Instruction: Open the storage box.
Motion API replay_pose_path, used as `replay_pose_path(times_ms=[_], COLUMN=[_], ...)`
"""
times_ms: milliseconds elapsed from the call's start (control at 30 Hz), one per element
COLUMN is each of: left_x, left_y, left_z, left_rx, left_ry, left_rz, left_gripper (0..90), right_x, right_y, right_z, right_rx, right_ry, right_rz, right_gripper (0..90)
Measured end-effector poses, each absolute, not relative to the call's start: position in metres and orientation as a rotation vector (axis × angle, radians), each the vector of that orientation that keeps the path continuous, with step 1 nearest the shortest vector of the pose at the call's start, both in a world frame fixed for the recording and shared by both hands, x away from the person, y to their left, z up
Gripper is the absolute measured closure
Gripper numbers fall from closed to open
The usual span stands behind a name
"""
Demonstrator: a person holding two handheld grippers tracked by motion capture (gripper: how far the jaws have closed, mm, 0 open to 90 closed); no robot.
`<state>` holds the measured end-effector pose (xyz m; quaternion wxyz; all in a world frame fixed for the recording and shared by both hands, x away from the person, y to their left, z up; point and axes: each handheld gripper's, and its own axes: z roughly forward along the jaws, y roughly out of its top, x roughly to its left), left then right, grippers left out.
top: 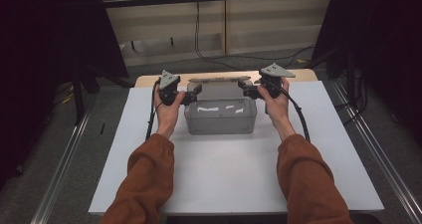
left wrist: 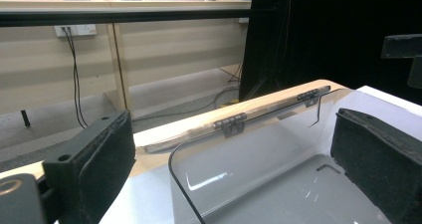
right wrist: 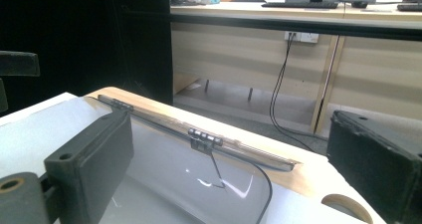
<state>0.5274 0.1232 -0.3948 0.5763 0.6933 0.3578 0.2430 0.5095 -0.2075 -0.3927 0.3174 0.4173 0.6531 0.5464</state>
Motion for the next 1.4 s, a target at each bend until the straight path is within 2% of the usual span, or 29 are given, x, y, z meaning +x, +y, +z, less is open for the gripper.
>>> replay_pose_path(times_ms=[333,1400], left_x=[0.512,0.467], left_y=[0.124,0.141], left_z=[-0.387,-0.378], left_rx=[1.627,1.595], left_ry=[0.818,0.765], left_rz=[0.617,0.629], left_gripper=[3.8,3.4], right_x=[0.496,0.436], right_y=[-0.208,-0.233], right_z=[-0.388,-0.39], right_rx=[1.083,1.021], right_ry=[1.715,1.696], right_rz=[1.456,1.42], right_gripper=[2.3,1.7])
